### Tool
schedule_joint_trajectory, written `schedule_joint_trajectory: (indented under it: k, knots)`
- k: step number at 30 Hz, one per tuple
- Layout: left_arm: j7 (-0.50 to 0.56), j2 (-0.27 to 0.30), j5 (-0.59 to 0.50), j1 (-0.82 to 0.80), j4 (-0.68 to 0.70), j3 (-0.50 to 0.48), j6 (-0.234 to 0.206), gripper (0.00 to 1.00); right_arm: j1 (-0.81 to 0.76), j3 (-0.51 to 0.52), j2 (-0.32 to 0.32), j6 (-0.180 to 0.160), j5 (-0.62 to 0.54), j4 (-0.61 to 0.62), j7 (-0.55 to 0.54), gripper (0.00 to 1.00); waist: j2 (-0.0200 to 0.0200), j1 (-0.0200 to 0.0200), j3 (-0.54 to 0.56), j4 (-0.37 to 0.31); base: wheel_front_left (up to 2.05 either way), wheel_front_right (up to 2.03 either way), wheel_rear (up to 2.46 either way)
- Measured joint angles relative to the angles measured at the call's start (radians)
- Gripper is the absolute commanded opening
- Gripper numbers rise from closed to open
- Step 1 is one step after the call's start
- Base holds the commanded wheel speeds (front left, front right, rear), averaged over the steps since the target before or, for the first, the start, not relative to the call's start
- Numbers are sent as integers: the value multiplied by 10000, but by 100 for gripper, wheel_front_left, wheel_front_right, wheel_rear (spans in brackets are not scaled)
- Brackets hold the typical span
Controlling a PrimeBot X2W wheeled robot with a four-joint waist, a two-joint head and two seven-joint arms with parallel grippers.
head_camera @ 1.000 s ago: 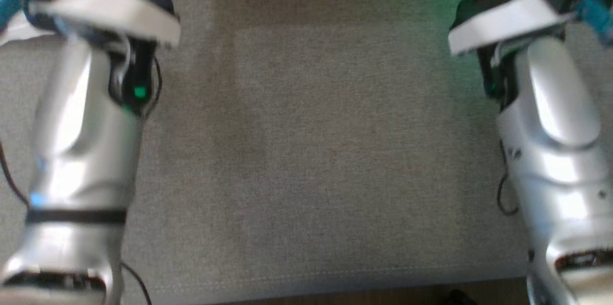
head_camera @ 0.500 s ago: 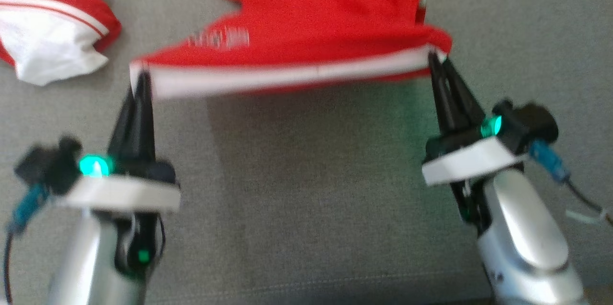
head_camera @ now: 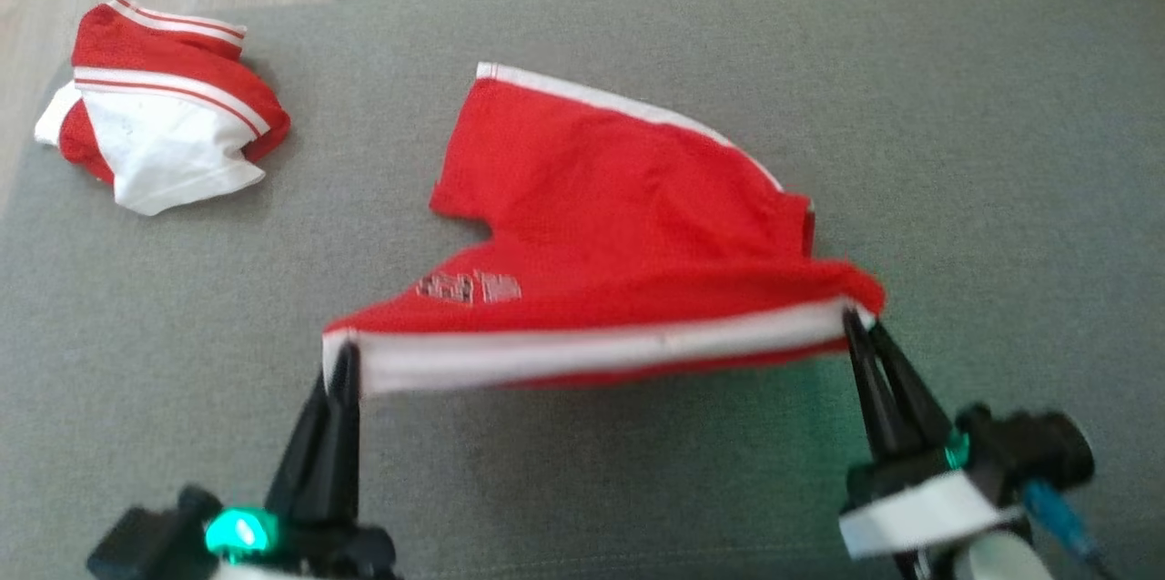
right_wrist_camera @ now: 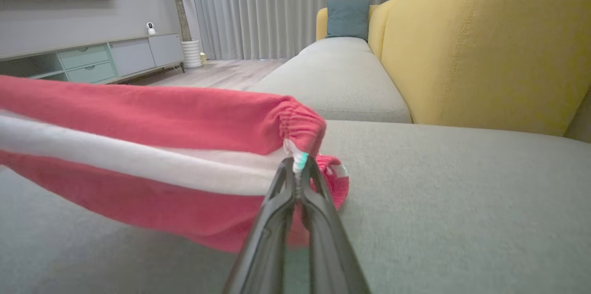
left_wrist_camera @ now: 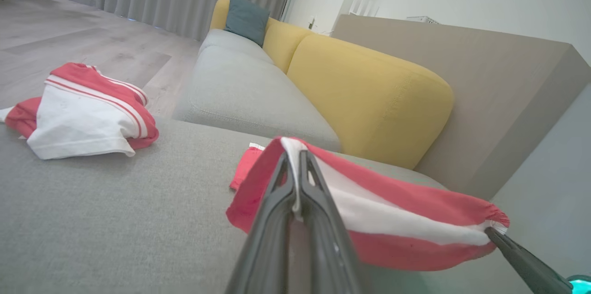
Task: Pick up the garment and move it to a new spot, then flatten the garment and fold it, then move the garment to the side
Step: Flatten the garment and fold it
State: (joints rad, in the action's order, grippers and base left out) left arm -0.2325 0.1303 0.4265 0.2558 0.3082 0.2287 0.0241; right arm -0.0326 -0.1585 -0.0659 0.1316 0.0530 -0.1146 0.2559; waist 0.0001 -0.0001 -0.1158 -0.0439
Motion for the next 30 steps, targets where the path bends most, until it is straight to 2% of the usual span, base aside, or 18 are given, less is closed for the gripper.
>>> schedule_joint_trajectory:
  k: [7,13,17,20,21,30]
  knots:
    - [391,13,-23,1161,959,205,-347,0,-1077,-77,-105,0,4,700,-44,0,0,0,-63,-248,0,0,0]
    - [445,128,217,801,240,-130,-318,0,-977,-311,-75,0,512,454,-65,0,0,0,-267,-512,0,0,0]
    - [322,209,416,-3,-673,-320,-121,0,-694,-479,-52,0,633,54,-63,0,0,0,-479,-626,0,0,0]
    - [198,247,418,-1267,-1678,-516,77,0,77,-663,-2,0,788,-309,-52,0,0,0,-756,-762,0,0,0]
    - [180,280,405,-2200,-2359,-525,211,0,600,-652,69,0,982,-449,-52,0,0,1,-957,-845,0,0,0]
    - [242,577,84,-5629,-5407,-516,391,0,2100,-736,184,0,1753,-941,-50,0,0,1,-2029,-1304,0,0,0]
